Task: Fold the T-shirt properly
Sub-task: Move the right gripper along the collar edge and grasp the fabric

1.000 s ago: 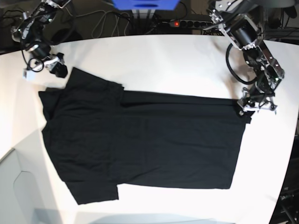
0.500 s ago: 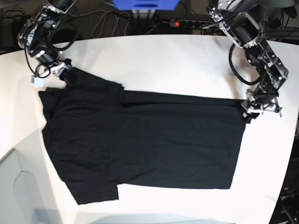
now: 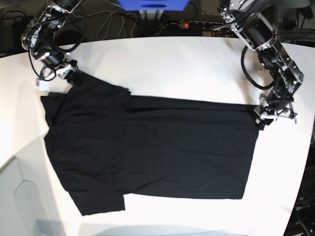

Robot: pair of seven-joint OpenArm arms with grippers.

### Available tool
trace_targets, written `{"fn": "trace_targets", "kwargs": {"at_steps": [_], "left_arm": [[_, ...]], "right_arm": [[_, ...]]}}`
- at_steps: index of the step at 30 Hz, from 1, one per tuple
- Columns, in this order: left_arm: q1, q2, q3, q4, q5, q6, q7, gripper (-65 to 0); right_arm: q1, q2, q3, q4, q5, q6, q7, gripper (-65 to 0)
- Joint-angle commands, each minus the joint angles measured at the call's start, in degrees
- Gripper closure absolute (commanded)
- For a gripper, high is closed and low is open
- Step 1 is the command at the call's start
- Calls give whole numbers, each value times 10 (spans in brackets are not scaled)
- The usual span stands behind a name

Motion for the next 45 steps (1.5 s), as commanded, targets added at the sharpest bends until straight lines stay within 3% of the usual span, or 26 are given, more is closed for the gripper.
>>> {"fn": "trace_targets", "kwargs": {"at_steps": [1, 6, 17, 28, 31, 40, 45], "left_arm": [[-6, -9, 0, 13, -7, -1, -6, -339], [-6, -9, 0, 13, -7, -1, -6, -339], [-6, -9, 0, 11, -7, -1, -6, -339], [-3, -9, 0, 9, -7, -1, -6, -339], [-3, -9, 0, 10, -7, -1, -6, -339], [-3, -9, 0, 9, -7, 0, -6, -339], [-3, -9, 0, 8, -6, 0, -6, -339]], "right_arm": [[-5, 1, -1, 0, -37, -1, -29, -98], [10, 3, -1, 1, -37, 0, -57, 0], [118, 12, -1, 8, -37, 0, -130, 0], [219, -18, -57, 53, -39, -1, -138, 0], [243, -26, -80, 7, -39, -1, -99, 0], [308, -19, -144, -204, -39, -1, 84, 0], [336, -10, -154, -254, -39, -1, 151, 0]]}}
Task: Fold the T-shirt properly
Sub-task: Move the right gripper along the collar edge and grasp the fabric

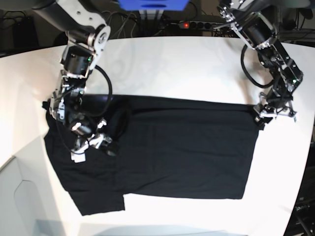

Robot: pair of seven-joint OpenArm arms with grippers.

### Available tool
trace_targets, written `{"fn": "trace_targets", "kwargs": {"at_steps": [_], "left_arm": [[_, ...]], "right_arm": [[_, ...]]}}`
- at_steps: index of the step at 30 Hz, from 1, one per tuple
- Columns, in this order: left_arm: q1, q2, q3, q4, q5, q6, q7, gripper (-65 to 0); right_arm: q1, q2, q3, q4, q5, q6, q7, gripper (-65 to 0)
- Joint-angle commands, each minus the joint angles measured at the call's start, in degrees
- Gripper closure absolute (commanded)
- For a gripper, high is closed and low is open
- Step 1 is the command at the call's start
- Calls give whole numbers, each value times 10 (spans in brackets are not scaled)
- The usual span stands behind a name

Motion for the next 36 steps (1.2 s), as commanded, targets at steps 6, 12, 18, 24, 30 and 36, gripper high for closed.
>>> {"fn": "trace_targets", "kwargs": {"at_steps": [6, 12, 18, 24, 30, 36], "left_arm": [[-9, -10, 0, 8, -8, -1, -8, -339], [-9, -7, 0, 7, -8, -1, -8, -339], [-9, -5, 0, 7, -8, -1, -8, -339], [-9, -6, 0, 7, -8, -1, -8, -339], [4, -8, 0, 17, -14, -3, -8, -339], [25, -4, 0, 93, -13, -6, -9, -339]], "right_arm": [[19, 12, -1, 6, 15, -2, 81, 0], [18, 13, -1, 6, 15, -2, 120, -2], [17, 12, 0, 6, 18, -2, 117, -160], [15, 12, 0, 8, 19, -2, 114, -282], [-20, 13, 26, 75, 34, -2, 90, -283], [-92, 13, 29, 192, 50, -2, 85, -283]]}}
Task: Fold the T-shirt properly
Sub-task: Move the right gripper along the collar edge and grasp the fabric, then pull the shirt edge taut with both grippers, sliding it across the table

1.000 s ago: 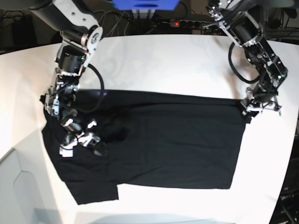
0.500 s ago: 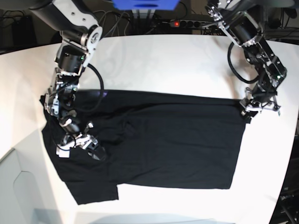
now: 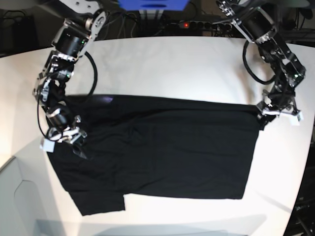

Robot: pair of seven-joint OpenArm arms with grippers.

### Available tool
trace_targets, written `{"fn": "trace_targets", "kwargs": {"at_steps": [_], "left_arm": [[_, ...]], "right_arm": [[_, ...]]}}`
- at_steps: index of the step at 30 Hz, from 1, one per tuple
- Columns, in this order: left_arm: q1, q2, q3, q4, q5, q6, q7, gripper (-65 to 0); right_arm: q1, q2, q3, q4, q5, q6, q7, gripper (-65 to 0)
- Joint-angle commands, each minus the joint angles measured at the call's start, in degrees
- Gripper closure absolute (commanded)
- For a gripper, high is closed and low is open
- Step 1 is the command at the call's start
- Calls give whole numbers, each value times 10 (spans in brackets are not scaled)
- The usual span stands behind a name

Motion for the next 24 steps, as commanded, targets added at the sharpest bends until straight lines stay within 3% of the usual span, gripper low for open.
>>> {"fn": "trace_targets", "kwargs": {"at_steps": [1, 9, 16, 18, 23, 24], "left_arm": [[-2, -7, 0, 27, -7, -1, -9, -339], [5, -7, 12, 70, -4, 1, -9, -338], [-16, -9, 99, 45, -1, 4, -3, -334], [-13, -8, 100, 47, -1, 4, -3, -280], [0, -14, 99, 34, -1, 4, -8, 0], [-5, -15, 99, 25, 3, 4, -8, 0]], "right_arm": [[-2, 0, -2, 20, 15, 7, 10, -283], [-56, 15, -4, 34, 12, 7, 12, -282], [-55, 17, -4, 34, 11, 7, 12, -282], [-55, 17, -4, 34, 11, 7, 10, -280], [-56, 32, -4, 7, 11, 7, 11, -209], [-54, 37, -5, -9, 11, 7, 11, -194]]}}
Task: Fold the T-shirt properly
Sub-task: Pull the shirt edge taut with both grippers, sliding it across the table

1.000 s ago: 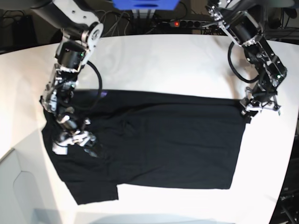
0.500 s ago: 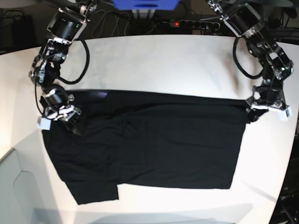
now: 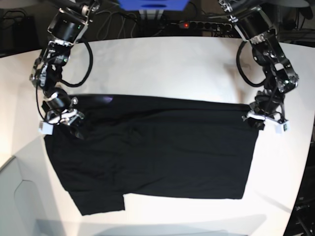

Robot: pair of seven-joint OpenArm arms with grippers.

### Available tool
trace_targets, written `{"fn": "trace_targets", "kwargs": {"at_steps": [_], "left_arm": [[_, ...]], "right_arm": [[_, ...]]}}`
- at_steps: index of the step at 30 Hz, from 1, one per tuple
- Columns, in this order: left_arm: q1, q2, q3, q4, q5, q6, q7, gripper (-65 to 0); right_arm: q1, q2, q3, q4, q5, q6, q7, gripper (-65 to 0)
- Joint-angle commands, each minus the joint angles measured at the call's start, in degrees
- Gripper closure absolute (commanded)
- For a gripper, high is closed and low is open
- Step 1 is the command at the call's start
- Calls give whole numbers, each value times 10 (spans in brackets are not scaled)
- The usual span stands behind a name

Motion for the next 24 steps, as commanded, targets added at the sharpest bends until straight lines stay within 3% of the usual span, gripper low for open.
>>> {"fn": "trace_targets", "kwargs": {"at_steps": [1, 5, 8, 11, 16, 19, 24], "left_arm": [[-13, -12, -1, 2, 3, -1, -8, 0], [-43, -11, 2, -8, 62, -1, -9, -3], [-59, 1, 3, -21, 103, -1, -26, -1], [-62, 4, 4, -28, 146, -1, -55, -1], [-58, -1, 43, -74, 200, -1, -99, -1], [-56, -1, 52, -120, 222, -1, -138, 0], [-55, -2, 52, -188, 229, -1, -185, 0]], "right_arm": [[19, 8, -5, -6, 10, 7, 9, -180], [35, 39, -56, -61, 10, 7, 10, -102], [41, 49, -86, -66, 10, 6, 15, -7], [40, 59, -100, -64, 10, 4, 28, 0], [23, 76, -109, -53, 10, -77, 56, 0], [15, 92, -147, -47, 6, -95, 82, 0], [15, 104, -205, -53, -75, -170, 126, 0]]}}
